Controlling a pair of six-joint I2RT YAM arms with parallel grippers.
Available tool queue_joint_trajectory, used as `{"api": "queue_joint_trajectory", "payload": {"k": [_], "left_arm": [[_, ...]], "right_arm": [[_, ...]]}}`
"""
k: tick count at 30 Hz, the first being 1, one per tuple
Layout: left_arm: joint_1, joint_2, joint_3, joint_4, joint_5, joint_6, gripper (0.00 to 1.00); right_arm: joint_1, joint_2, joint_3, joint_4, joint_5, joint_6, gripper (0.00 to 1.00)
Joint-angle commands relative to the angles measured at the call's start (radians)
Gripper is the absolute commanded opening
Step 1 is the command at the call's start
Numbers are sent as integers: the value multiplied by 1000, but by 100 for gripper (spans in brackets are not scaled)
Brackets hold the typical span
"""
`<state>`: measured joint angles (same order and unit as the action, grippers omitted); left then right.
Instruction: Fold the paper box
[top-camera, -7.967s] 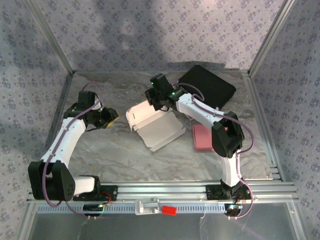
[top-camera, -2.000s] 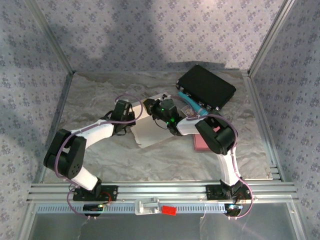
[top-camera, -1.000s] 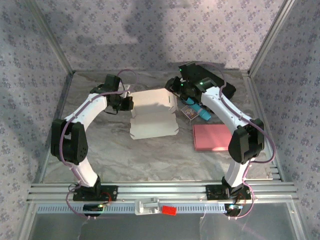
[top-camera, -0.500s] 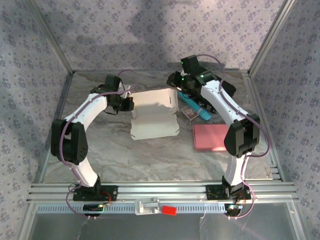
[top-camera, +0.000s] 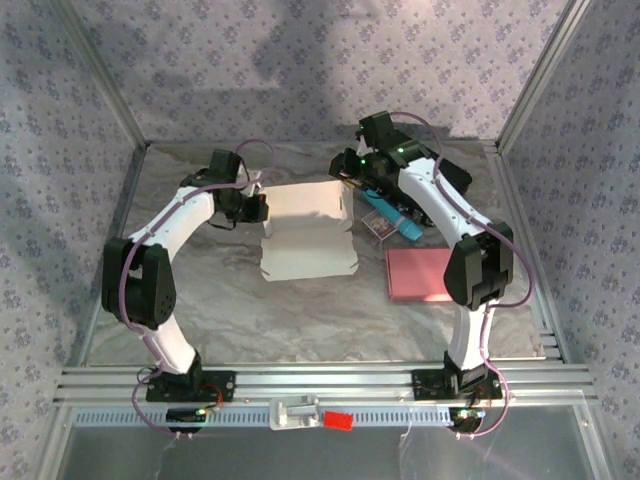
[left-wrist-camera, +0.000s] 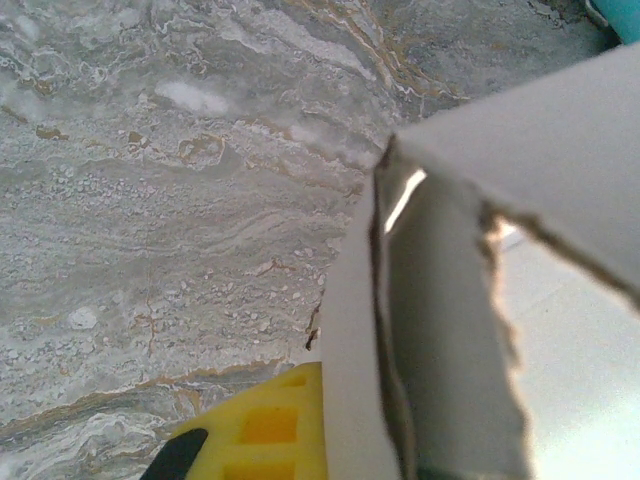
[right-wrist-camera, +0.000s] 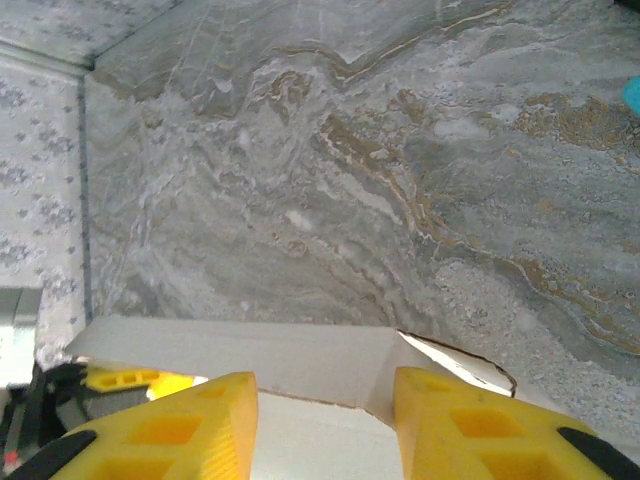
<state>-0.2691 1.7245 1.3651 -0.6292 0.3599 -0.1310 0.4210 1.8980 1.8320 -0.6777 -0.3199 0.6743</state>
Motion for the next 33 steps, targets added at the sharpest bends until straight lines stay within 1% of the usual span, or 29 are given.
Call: {"api": "queue_joint_trajectory", "payload": {"k": [1, 4, 5, 8, 10, 12, 13, 15, 17, 20, 23, 25, 29, 33], "left_arm": [[10, -5, 31, 0, 92, 26, 0], [35, 4, 35, 25, 195, 27, 0], [44, 10, 37, 37, 240, 28, 0], [64, 29, 45, 58, 321, 35, 0], [72, 42, 52, 66, 349, 42, 0], [80, 54, 60, 73, 373, 43, 0], [83, 63, 67, 74, 389, 44, 0], [85, 82, 82, 64, 396, 52, 0], [88, 99, 94, 58, 408, 56, 0], [90, 122, 110, 53, 421, 54, 0], [90, 137, 121, 50, 436, 54, 0], [90, 142, 126, 45, 443, 56, 0], [90, 146, 136, 23, 447, 69, 0], [89, 154, 147, 9, 448, 76, 0]], "right_arm": [[-59, -125, -55, 38, -106, -115, 44], [-160, -210, -166, 179, -293, -147, 45], [-193, -231, -201, 209, -349, -159, 45], [-288, -269, -303, 283, -494, -186, 44], [-338, -278, -368, 333, -567, -199, 41], [-366, -291, -427, 395, -616, -228, 37], [-372, -289, -436, 396, -634, -263, 35], [-365, -267, -416, 346, -648, -339, 33], [-350, -236, -386, 318, -664, -382, 32], [-321, -196, -349, 316, -676, -401, 32], [-293, -167, -310, 273, -635, -445, 33], [-291, -146, -299, 260, -619, -465, 33], [-281, -112, -259, 234, -643, -487, 34], [-264, -93, -234, 183, -611, -539, 34]]}}
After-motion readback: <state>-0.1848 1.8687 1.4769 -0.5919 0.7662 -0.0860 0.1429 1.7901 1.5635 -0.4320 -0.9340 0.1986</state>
